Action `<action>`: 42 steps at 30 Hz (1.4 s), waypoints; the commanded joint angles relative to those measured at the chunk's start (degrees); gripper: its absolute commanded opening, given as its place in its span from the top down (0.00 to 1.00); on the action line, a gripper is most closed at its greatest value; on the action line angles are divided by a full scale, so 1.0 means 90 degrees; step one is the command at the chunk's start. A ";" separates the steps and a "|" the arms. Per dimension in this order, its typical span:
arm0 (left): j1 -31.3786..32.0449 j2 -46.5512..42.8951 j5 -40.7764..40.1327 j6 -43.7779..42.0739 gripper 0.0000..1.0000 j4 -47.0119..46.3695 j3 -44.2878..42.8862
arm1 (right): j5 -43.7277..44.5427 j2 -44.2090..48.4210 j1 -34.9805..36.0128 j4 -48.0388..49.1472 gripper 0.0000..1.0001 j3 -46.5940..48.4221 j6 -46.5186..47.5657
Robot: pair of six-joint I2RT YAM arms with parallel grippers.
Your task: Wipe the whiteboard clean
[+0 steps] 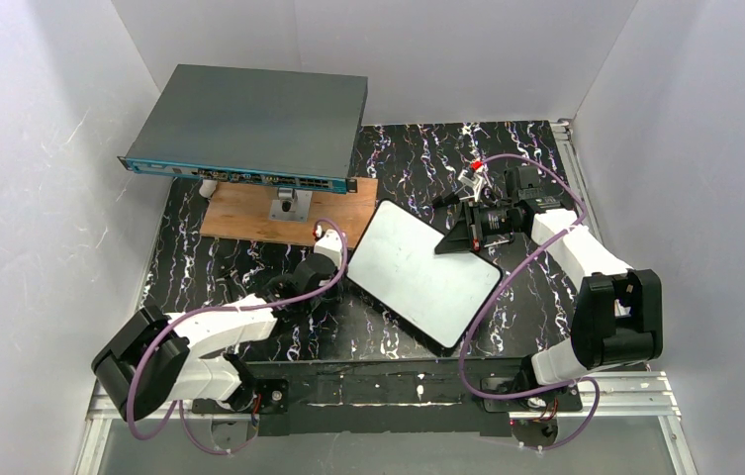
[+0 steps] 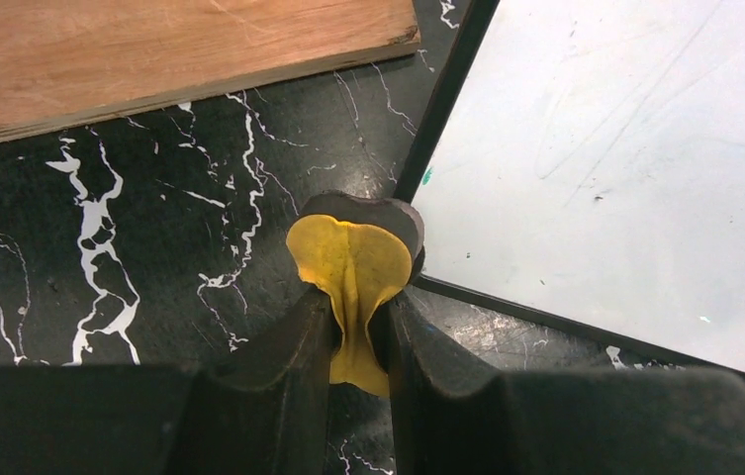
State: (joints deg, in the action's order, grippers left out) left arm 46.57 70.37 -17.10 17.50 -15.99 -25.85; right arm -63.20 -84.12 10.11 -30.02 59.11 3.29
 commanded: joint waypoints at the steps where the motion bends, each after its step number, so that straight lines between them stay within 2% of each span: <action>1: 0.0108 0.0120 0.0318 0.0088 1.00 -0.0042 -0.0500 | -0.2251 0.0069 0.0102 0.0370 0.99 0.0070 -0.0732; 6: 0.0153 0.0593 0.0024 0.0087 1.00 -0.0011 -0.1088 | -0.2465 0.0066 0.0166 0.0983 0.99 -0.0127 -0.1311; 9: 0.0150 0.0899 -0.0284 0.0024 1.00 0.0057 -0.1487 | -0.2440 0.0067 0.0289 0.0975 0.99 -0.0137 -0.1304; 14: 0.0150 0.1198 -0.0527 -0.0149 1.00 0.0345 -0.2213 | -0.2230 -0.0011 0.0507 0.0424 0.99 0.0030 -0.0737; 19: 0.0149 0.1498 -0.0650 -0.0190 1.00 0.0774 -0.2929 | -0.1594 -0.0083 0.0745 -0.0475 0.99 0.0302 0.0170; 26: 0.0151 0.1749 -0.0792 -0.0158 1.00 0.0791 -0.3363 | -0.1398 -0.0091 0.0820 -0.0508 0.99 0.0309 0.0241; 29: 0.0148 0.1617 -0.0618 -0.0206 1.00 0.0867 -0.3458 | -0.0930 -0.0085 0.0772 -0.0454 0.99 0.0318 0.0206; 32: 0.0152 0.1155 -0.0481 -0.0305 1.00 0.1153 -0.3389 | -0.0685 -0.0069 0.0571 -0.0381 0.99 0.0314 0.0106; 35: 0.0158 0.0347 -0.0110 -0.0238 1.00 0.1621 -0.2827 | -0.0621 0.0010 0.0459 -0.0422 0.99 0.0317 0.0173; 38: 0.0148 -0.0467 0.0398 0.0229 1.00 0.1599 -0.1500 | -0.0786 -0.0006 0.0430 -0.0545 0.99 0.0349 0.0346; 42: 0.0156 -0.0355 0.0264 0.0696 1.00 0.1218 -0.0593 | -0.1086 0.0016 0.0367 -0.0468 0.99 0.0317 0.0222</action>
State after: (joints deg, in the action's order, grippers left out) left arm 48.12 65.56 -14.94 20.53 -4.34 -35.27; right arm -63.40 -85.76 13.85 -34.41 59.48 6.39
